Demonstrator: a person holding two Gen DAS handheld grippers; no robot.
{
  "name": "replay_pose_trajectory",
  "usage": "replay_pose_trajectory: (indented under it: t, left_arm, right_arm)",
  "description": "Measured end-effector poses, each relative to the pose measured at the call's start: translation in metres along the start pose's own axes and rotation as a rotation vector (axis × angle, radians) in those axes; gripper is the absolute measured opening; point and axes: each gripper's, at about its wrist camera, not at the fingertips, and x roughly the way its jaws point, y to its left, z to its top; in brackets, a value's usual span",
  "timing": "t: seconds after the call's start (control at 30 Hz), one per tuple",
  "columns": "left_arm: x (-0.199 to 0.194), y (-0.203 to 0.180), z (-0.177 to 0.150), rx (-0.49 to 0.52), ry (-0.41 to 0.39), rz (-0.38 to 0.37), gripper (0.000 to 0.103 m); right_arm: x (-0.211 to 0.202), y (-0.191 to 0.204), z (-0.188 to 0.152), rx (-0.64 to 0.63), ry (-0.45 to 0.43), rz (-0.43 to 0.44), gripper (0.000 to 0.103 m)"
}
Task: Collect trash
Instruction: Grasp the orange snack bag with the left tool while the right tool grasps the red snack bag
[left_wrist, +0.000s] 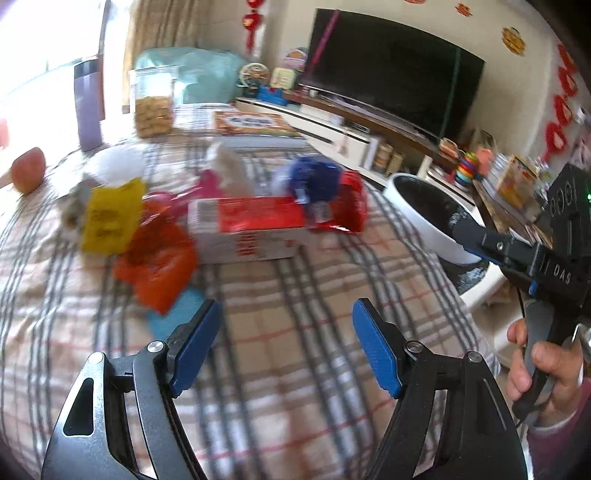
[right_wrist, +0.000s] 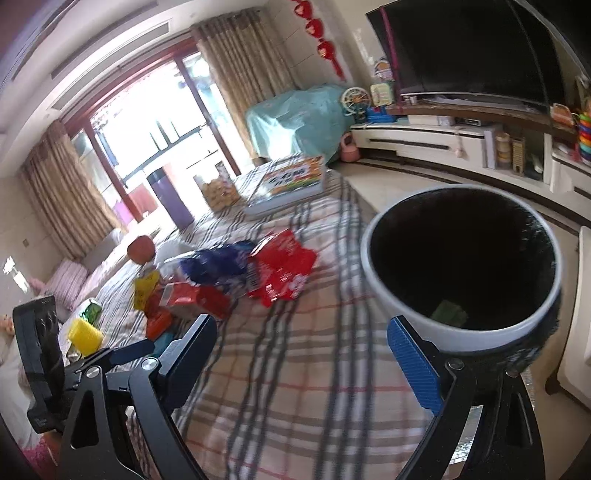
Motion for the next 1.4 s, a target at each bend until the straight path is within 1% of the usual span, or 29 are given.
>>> replay_pose_trajectory:
  t: [0.17, 0.33, 0.43, 0.53, 0.7, 1.0, 1.03, 1.07, 1.1, 1.13, 1.17, 1.2, 1.23, 1.27, 1.3, 1.4]
  left_arm:
    - [-0.013, 0.029, -0.012, -0.058, -0.009, 0.045, 0.077]
    - [-0.017, 0.052, -0.018, -0.116, 0.008, 0.079, 0.079]
    - [-0.015, 0.059, -0.018, -0.149, 0.023, 0.086, 0.079]
    - [-0.013, 0.062, -0.016, -0.156, 0.029, 0.094, 0.079]
    - [-0.008, 0.073, -0.003, -0.168, 0.021, 0.102, 0.079]
    - [0.022, 0.092, 0.022, -0.205, 0.015, 0.113, 0.078]
    - [0.023, 0.092, 0.023, -0.205, 0.012, 0.118, 0.078]
    - [0.026, 0.093, 0.024, -0.205, 0.008, 0.126, 0.072]
    - [0.028, 0.093, 0.025, -0.202, 0.011, 0.130, 0.058]
    - [0.032, 0.093, 0.025, -0.200, 0.023, 0.119, 0.053]
    - [0.034, 0.093, 0.026, -0.198, 0.027, 0.108, 0.045]
    - [0.035, 0.091, 0.026, -0.190, 0.024, 0.107, 0.038]
    - [0.034, 0.090, 0.026, -0.180, 0.018, 0.105, 0.036]
    - [0.032, 0.089, 0.026, -0.175, 0.012, 0.104, 0.030]
    - [0.030, 0.088, 0.025, -0.170, 0.003, 0.103, 0.028]
    - [0.021, 0.084, 0.023, -0.164, -0.013, 0.104, 0.025]
  right_arm:
    - [0.015, 0.022, -0.010, -0.036, 0.028, 0.008, 0.095]
    - [0.027, 0.038, -0.014, -0.080, 0.027, -0.012, 0.095]
    - [0.035, 0.041, -0.013, -0.088, 0.036, -0.021, 0.095]
    - [0.044, 0.043, -0.010, -0.099, 0.037, -0.027, 0.094]
    - [0.060, 0.042, -0.002, -0.107, 0.042, -0.047, 0.094]
    - [0.094, 0.039, 0.020, -0.114, 0.053, -0.065, 0.092]
    - [0.096, 0.039, 0.021, -0.114, 0.056, -0.066, 0.089]
    - [0.101, 0.039, 0.022, -0.114, 0.062, -0.068, 0.086]
    - [0.106, 0.040, 0.023, -0.114, 0.067, -0.068, 0.083]
    - [0.110, 0.040, 0.023, -0.112, 0.074, -0.067, 0.073]
    - [0.113, 0.040, 0.024, -0.110, 0.082, -0.066, 0.052]
    - [0.118, 0.039, 0.024, -0.106, 0.099, -0.069, 0.041]
    - [0.119, 0.038, 0.023, -0.101, 0.105, -0.069, 0.032]
    - [0.118, 0.038, 0.023, -0.098, 0.101, -0.064, 0.032]
    - [0.116, 0.037, 0.023, -0.097, 0.090, -0.060, 0.032]
    - [0.104, 0.038, 0.022, -0.098, 0.053, -0.052, 0.031]
